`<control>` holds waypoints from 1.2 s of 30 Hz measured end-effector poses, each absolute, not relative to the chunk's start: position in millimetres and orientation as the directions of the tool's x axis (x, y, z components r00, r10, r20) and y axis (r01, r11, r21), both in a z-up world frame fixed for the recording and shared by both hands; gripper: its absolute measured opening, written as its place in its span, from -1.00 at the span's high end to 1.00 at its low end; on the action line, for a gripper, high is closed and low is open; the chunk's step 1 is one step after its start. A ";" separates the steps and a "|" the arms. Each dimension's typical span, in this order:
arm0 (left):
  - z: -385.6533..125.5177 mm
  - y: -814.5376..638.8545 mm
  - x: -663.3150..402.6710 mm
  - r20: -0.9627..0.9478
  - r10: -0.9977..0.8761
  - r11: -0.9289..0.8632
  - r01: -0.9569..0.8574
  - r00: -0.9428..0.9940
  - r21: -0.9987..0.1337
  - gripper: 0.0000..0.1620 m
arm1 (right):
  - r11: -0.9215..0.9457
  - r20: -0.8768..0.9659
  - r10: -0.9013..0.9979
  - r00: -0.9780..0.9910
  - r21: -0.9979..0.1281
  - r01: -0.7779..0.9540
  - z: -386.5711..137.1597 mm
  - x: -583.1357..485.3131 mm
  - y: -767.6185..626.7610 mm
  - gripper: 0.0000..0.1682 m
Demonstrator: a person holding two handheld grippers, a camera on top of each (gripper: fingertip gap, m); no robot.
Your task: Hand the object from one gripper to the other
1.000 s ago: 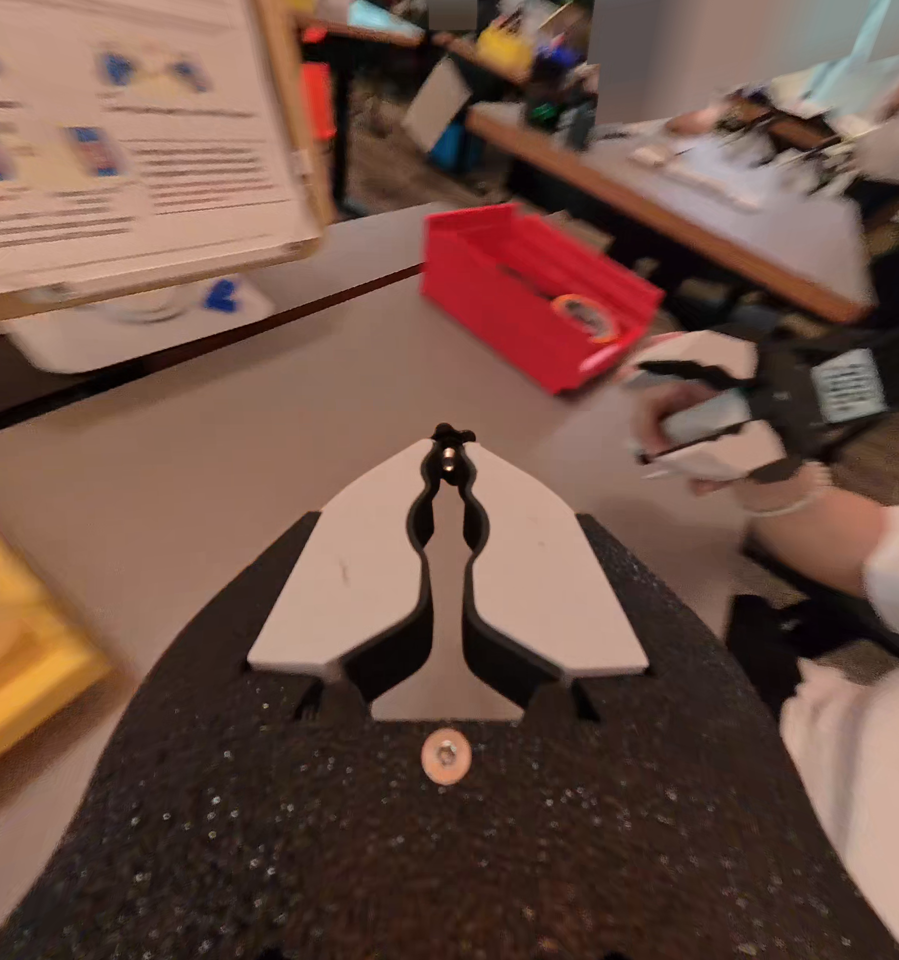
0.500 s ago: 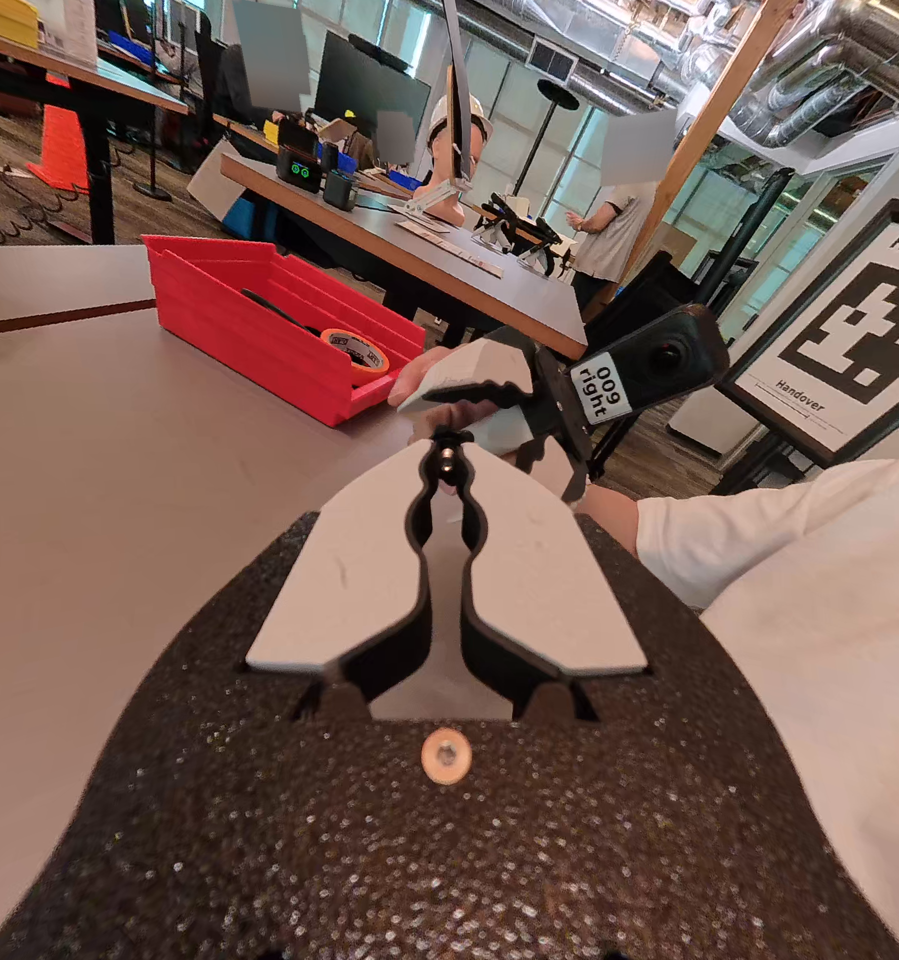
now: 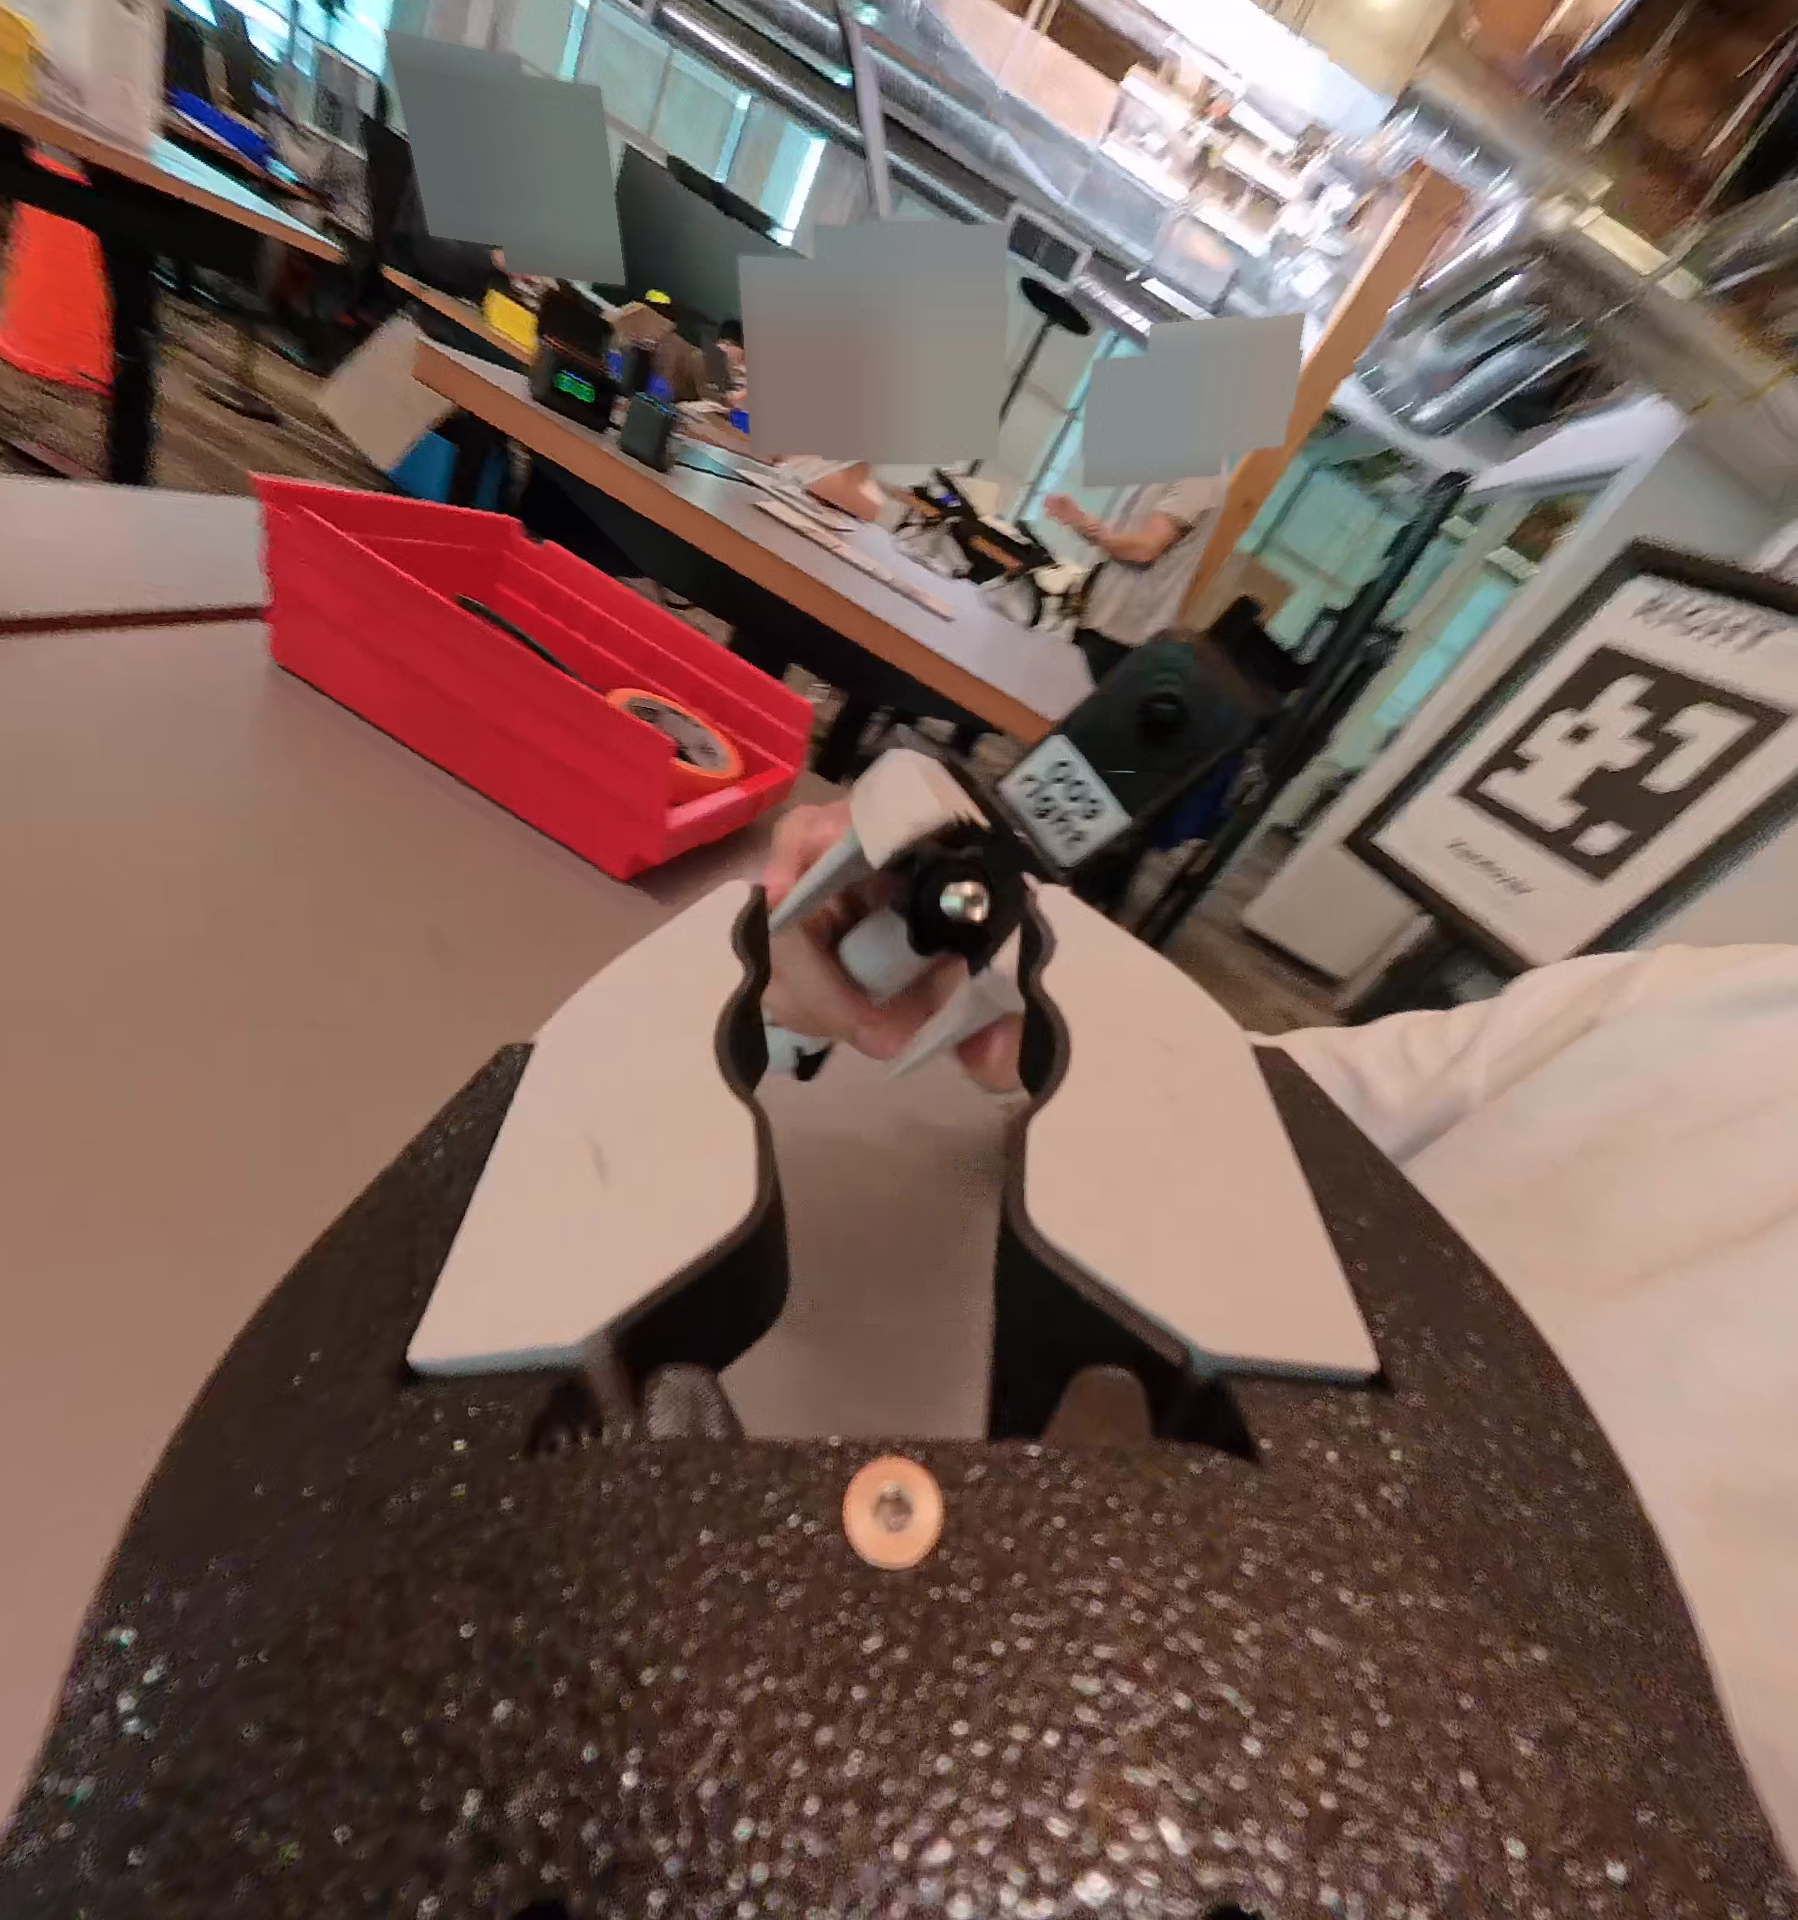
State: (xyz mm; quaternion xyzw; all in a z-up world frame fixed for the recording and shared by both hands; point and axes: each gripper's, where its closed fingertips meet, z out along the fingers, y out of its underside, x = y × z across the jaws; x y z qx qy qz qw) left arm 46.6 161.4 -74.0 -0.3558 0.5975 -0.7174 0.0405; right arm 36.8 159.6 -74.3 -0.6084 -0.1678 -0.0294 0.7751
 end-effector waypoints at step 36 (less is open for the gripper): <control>-83.3 136.5 54.1 0.668 -0.024 -0.479 -0.578 -0.744 -0.661 0.69 | 0.267 0.380 0.228 0.897 -0.910 0.317 -87.8 44.4 147.1 0.50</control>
